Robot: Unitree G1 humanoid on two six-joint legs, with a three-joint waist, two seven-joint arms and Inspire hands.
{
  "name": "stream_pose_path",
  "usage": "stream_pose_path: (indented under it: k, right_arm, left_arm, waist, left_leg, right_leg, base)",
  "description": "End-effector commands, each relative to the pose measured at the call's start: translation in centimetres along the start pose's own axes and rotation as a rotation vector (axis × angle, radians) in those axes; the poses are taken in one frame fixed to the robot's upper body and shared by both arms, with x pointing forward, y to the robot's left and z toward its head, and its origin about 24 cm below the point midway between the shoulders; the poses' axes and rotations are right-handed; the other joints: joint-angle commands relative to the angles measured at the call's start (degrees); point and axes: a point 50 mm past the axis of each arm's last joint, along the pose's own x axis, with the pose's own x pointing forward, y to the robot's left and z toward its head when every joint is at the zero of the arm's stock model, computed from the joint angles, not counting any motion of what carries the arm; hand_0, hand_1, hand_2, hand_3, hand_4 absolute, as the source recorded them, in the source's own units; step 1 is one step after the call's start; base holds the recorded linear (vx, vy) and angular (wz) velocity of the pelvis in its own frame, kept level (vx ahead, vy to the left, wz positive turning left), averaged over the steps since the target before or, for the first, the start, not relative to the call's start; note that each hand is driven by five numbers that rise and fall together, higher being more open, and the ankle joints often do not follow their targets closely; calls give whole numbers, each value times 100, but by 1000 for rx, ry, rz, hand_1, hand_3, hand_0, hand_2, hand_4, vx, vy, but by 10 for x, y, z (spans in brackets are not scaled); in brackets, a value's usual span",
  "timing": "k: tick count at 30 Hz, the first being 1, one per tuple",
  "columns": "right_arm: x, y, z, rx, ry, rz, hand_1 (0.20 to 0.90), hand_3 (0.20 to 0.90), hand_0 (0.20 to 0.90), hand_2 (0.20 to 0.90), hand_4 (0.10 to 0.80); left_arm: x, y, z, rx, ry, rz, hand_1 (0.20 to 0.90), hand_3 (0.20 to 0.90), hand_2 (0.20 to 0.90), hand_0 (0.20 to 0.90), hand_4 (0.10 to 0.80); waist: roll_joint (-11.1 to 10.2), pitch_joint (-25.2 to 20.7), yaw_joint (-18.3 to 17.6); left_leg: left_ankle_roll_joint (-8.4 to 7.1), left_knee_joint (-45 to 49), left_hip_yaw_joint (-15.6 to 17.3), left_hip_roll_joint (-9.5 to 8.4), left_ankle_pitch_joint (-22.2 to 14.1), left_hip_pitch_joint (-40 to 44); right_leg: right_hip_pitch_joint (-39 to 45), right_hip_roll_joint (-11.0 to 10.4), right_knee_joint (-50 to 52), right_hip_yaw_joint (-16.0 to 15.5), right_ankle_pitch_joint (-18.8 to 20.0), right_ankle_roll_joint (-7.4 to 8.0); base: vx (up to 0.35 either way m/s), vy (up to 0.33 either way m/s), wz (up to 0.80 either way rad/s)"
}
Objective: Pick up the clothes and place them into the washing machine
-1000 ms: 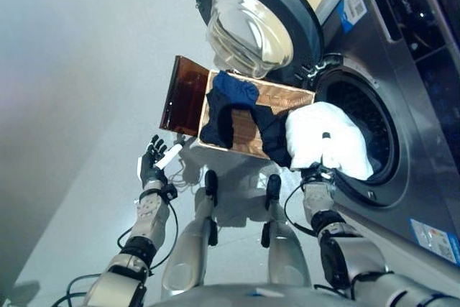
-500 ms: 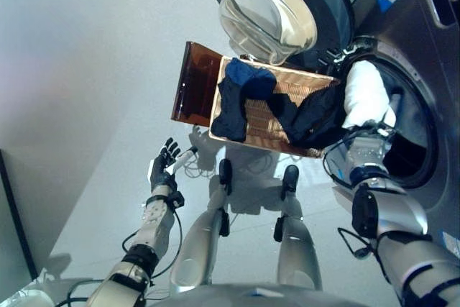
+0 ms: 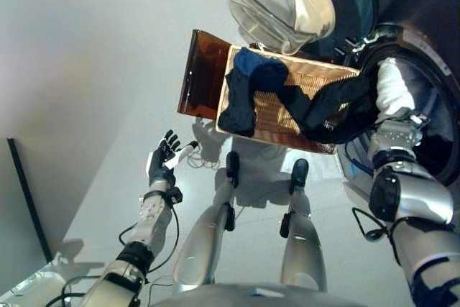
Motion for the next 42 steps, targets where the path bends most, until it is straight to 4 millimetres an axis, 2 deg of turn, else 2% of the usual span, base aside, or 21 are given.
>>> stream_pose_path:
  k: [1, 8, 12, 14, 16, 21, 22, 25, 26, 29, 30, 31, 37, 40, 42]
  right_arm:
    - [-1, 41, 102, 173, -364, 21, 200, 200, 200, 200, 300]
    - [2, 30, 108, 222, -373, -63, 200, 200, 200, 200, 300]
    - [6, 14, 104, 258, -374, -104, 200, 200, 200, 200, 300]
    - [9, 0, 103, 268, -374, -153, 200, 200, 200, 200, 300]
    - [10, -4, 105, 273, -378, -165, 200, 200, 200, 200, 300]
    - [8, 6, 111, 269, -392, -133, 200, 200, 200, 200, 300]
    - [5, 19, 117, 259, -406, -87, 200, 200, 200, 200, 300]
    - [1, 32, 117, 228, -402, -19, 200, 200, 200, 200, 300]
    - [-6, 51, 116, 206, -406, 83, 200, 200, 200, 200, 300]
    - [-10, 60, 119, 225, -426, 124, 200, 200, 200, 200, 300]
    - [-11, 60, 120, 227, -429, 120, 848, 848, 848, 848, 763]
    - [-11, 61, 120, 227, -429, 120, 900, 900, 900, 900, 800]
    - [-10, 63, 114, 74, -435, 115, 900, 900, 900, 900, 800]
    - [-9, 60, 109, 70, -424, 108, 900, 900, 900, 900, 800]
    - [-7, 55, 97, 96, -382, 112, 900, 900, 900, 900, 800]
  left_arm:
    - [-1, 9, 15, 33, -84, 25, 900, 900, 900, 900, 800]
    - [-4, 14, 16, 23, -86, 46, 900, 900, 900, 900, 800]
    - [-4, 18, 15, 16, -81, 70, 900, 900, 900, 900, 800]
    - [-3, 19, 16, 13, -80, 76, 900, 900, 900, 900, 800]
    - [-3, 19, 17, 12, -85, 76, 900, 900, 900, 900, 800]
    - [-3, 20, 20, 7, -104, 70, 900, 900, 900, 900, 800]
    - [-4, 22, 20, 15, -102, 71, 900, 900, 900, 900, 800]
    - [-4, 22, 21, 14, -106, 69, 900, 900, 900, 900, 800]
    - [-4, 23, 22, 2, -115, 71, 900, 900, 900, 900, 800]
    - [-5, 25, 21, -3, -108, 75, 900, 900, 900, 900, 800]
    - [-5, 26, 19, -4, -102, 80, 900, 900, 900, 900, 800]
    - [-5, 26, 19, -4, -102, 80, 900, 900, 900, 900, 800]
    - [-5, 29, 20, -7, -108, 94, 900, 900, 900, 900, 800]
    - [-5, 29, 21, -10, -113, 97, 900, 900, 900, 900, 800]
    - [-5, 28, 19, -18, -105, 98, 900, 900, 900, 900, 800]
  waist:
    - [-89, -376, -132]
    - [-67, -370, -205]
    - [-85, -366, -266]
    - [-94, -347, -320]
    - [-98, -345, -333]
    - [-83, -325, -339]
    - [-79, -318, -343]
    - [-86, -323, -327]
    - [-91, -326, -328]
    - [-97, -337, -337]
    - [-102, -343, -335]
    - [-101, -342, -336]
    - [-142, -338, -352]
    - [-148, -331, -357]
    - [-158, -330, -359]
  left_leg:
    - [-619, -49, -43, -17, -441, 333]
    - [-619, -49, -10, -28, -438, 259]
    - [-608, -49, -1, -30, -449, 243]
    - [-591, -49, 13, -28, -460, 221]
    - [-584, -49, 25, -32, -463, 209]
    - [-571, -49, 69, -51, -457, 161]
    - [-568, -47, 89, -56, -447, 140]
    - [-564, -45, 105, -59, -439, 126]
    - [-564, -44, 131, -50, -431, 113]
    - [-571, -45, 140, -57, -432, 106]
    - [-574, -45, 142, -57, -432, 104]
    - [-575, -45, 141, -56, -433, 102]
    - [-575, -42, 121, -57, -427, 98]
    - [-574, -41, 134, -58, -427, 108]
    - [-568, -35, 141, -61, -434, 139]
  right_leg:
    - [279, 24, -17, 29, -142, -36]
    - [195, 24, -15, 72, -124, -41]
    - [138, 40, -3, 119, -116, -47]
    - [100, 42, -1, 149, -111, -46]
    - [79, 39, -4, 167, -106, -44]
    - [-10, 17, -3, 213, -64, -30]
    - [-55, 14, 17, 246, -53, -33]
    - [-91, 11, 42, 264, -48, -35]
    - [-105, 8, 40, 270, -37, -35]
    - [-104, 12, 26, 277, -23, -37]
    - [-102, 17, 20, 268, -23, -35]
    - [-102, 18, 18, 267, -23, -35]
    - [-85, 19, 11, 235, -4, -35]
    - [-63, 21, 4, 228, -4, -33]
    - [-31, 28, 0, 220, -4, -39]
  base:
    - [2, 12, -4]
    - [-2, 11, -3]
    - [-10, 13, -9]
    - [-18, 11, -10]
    - [-17, 17, -9]
    - [-26, 18, -7]
    - [-27, 20, -7]
    - [-26, 13, -6]
    - [-25, 9, -7]
    - [-7, 1, -2]
    - [0, 0, 0]
    - [0, 0, 0]
    - [-12, -3, 3]
    - [0, 0, 0]
    - [-8, 22, -4]
